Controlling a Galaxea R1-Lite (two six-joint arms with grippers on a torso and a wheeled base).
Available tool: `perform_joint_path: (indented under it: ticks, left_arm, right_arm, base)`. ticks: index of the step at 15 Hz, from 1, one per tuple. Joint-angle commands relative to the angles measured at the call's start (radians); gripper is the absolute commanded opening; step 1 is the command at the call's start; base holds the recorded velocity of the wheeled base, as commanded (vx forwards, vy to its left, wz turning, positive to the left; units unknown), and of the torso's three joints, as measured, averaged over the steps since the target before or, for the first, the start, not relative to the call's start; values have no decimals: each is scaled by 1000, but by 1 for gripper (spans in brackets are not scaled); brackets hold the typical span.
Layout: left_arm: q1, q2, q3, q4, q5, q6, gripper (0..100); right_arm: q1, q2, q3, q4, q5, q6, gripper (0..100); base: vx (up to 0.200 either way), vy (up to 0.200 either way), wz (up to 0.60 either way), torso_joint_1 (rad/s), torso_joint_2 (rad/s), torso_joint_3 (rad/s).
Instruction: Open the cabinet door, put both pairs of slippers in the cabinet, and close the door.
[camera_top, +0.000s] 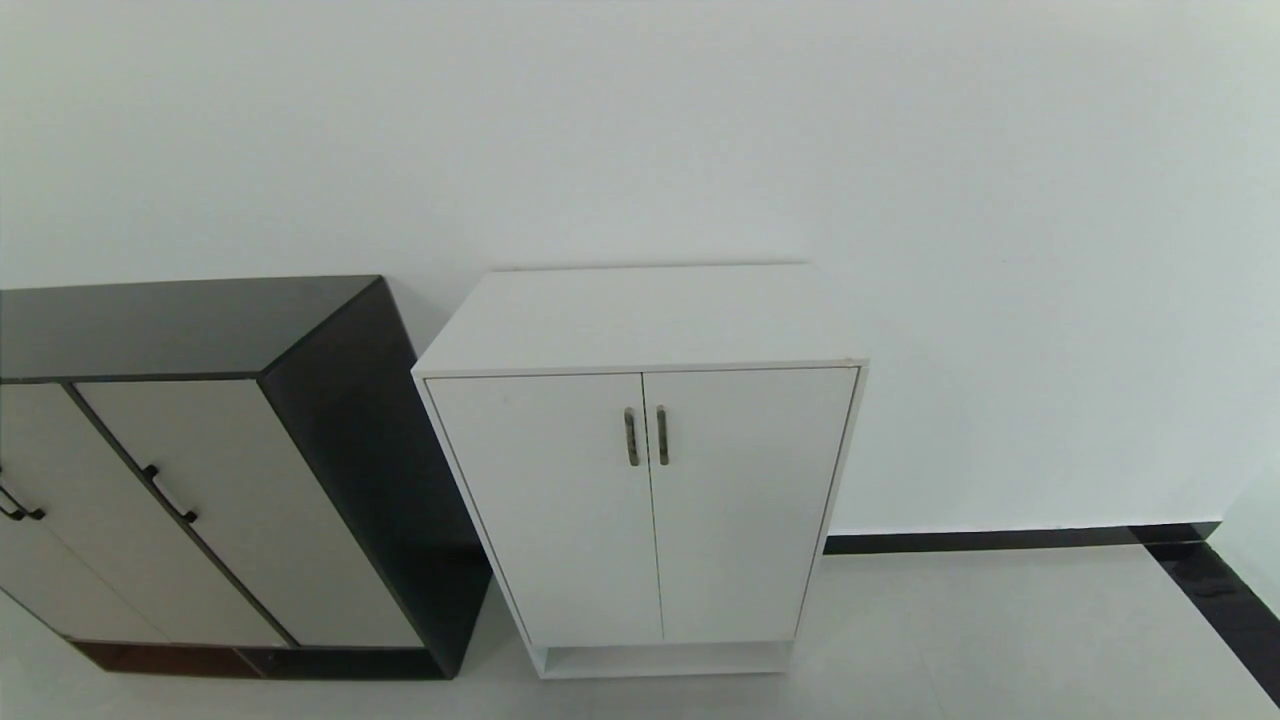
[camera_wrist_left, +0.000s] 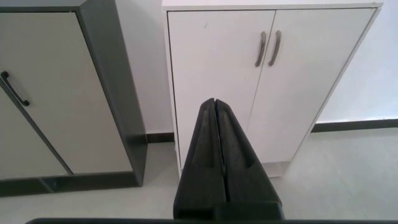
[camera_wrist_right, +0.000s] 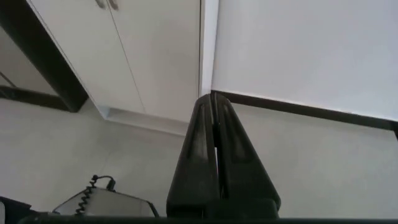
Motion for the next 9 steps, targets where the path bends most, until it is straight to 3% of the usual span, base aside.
perform_joint_path:
  ticks: [1, 2, 4, 9]
  left_arm:
    - [0, 1, 0, 0, 8, -4, 0]
    - [0, 0, 0, -2, 8, -4, 0]
    - [0, 0, 0, -2, 7, -1, 0]
    - [0, 1, 0, -2, 0, 4, 0]
  right_arm:
    - [-20, -18, -5, 0, -49, -5, 0]
    - [-60, -6, -5, 0, -105, -9, 0]
    - [-70, -38, -5, 0, -103, -9, 0]
    - [40, -144, 1, -6, 0, 87, 0]
  base:
    - [0, 0, 0, 0, 0, 0]
    - [0, 0, 0, 0, 0, 0]
    - [0, 0, 0, 0, 0, 0]
    - [0, 0, 0, 0, 0, 0]
